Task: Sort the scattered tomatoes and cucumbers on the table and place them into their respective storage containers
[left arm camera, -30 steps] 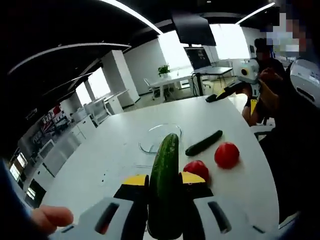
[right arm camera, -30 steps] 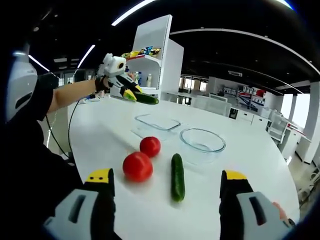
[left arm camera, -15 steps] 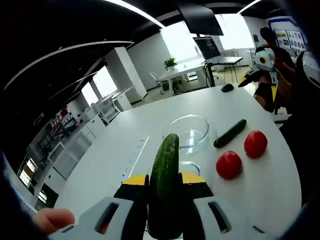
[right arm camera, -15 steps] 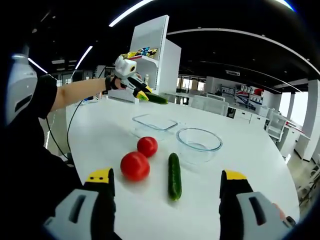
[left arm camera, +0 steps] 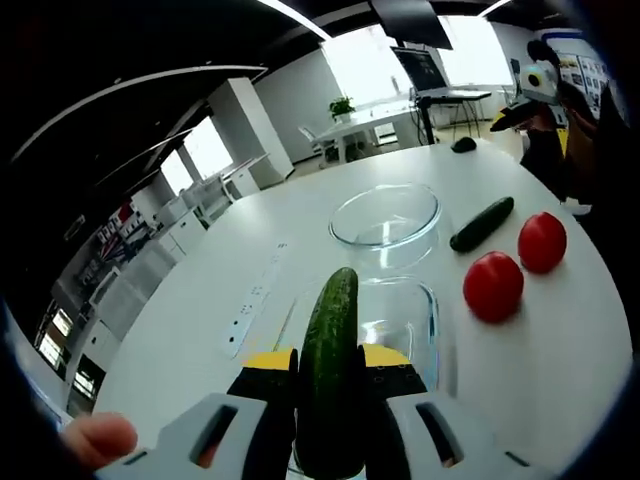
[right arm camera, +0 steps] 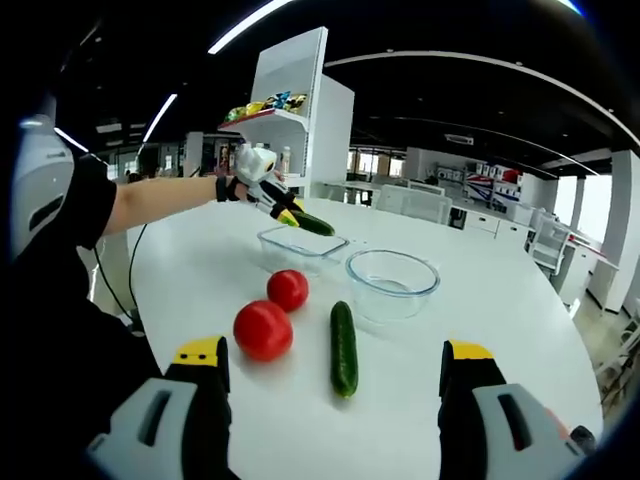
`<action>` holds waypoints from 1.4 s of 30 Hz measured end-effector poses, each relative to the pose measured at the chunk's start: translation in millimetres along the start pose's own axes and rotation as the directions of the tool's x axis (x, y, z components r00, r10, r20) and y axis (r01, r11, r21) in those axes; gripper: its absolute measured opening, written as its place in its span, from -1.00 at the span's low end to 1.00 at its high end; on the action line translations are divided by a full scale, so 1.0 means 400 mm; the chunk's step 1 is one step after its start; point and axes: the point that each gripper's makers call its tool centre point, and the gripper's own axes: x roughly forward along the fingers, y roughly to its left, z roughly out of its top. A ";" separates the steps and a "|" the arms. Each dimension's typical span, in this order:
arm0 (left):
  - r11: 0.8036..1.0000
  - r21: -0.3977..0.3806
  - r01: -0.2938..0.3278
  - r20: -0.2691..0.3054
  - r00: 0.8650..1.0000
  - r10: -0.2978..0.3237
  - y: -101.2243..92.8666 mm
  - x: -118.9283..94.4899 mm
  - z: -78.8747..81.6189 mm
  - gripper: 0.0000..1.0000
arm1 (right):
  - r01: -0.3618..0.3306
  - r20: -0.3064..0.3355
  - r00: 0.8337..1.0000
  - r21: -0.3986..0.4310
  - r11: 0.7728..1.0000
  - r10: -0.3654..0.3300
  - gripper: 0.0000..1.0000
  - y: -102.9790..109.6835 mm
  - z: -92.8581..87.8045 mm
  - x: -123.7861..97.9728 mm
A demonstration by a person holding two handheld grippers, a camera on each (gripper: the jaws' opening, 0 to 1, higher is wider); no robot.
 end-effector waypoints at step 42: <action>1.000 0.012 0.024 -0.101 0.995 -0.023 -0.065 0.055 -0.113 -0.53 | 0.032 -0.003 0.999 -0.019 0.999 -0.032 0.63 -0.012 -0.003 -0.012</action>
